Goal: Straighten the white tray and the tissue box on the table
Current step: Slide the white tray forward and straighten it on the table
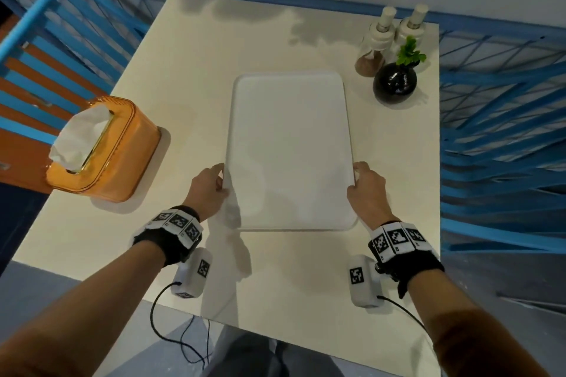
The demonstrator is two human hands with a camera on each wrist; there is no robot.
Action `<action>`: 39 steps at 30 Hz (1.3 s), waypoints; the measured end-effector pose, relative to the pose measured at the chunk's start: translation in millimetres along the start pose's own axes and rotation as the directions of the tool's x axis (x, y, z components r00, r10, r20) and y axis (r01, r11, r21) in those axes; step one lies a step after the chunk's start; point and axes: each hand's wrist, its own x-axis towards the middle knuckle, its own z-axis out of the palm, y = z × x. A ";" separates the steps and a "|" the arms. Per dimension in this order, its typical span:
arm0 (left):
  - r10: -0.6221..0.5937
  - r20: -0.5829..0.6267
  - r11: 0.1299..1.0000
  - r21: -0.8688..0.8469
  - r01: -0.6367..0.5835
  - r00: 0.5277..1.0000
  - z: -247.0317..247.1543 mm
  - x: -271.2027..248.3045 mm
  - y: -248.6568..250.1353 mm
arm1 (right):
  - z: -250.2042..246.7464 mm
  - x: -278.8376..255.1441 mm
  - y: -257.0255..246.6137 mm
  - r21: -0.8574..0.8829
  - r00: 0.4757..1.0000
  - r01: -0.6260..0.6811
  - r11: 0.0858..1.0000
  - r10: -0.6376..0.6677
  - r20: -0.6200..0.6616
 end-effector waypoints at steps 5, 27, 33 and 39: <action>0.051 -0.030 0.997 0.064 -0.049 0.998 -18.5 38.1 1.6 | 7.3 13.0 -19.9 0.033 1.000 -0.013 0.999 0.013 -0.013; 0.278 0.063 0.939 0.191 -0.285 0.959 -88.3 237.8 60.8 | 0.8 165.2 -107.8 0.029 0.966 -0.194 0.981 0.196 -0.167; 0.296 0.072 0.936 0.176 -0.304 0.953 -92.0 261.8 70.2 | -0.4 186.0 -110.6 0.067 0.955 -0.198 0.978 0.208 -0.211; 0.296 0.083 0.938 0.161 -0.306 0.952 -91.0 271.5 72.2 | -1.2 195.1 -113.7 0.071 0.948 -0.196 0.978 0.208 -0.240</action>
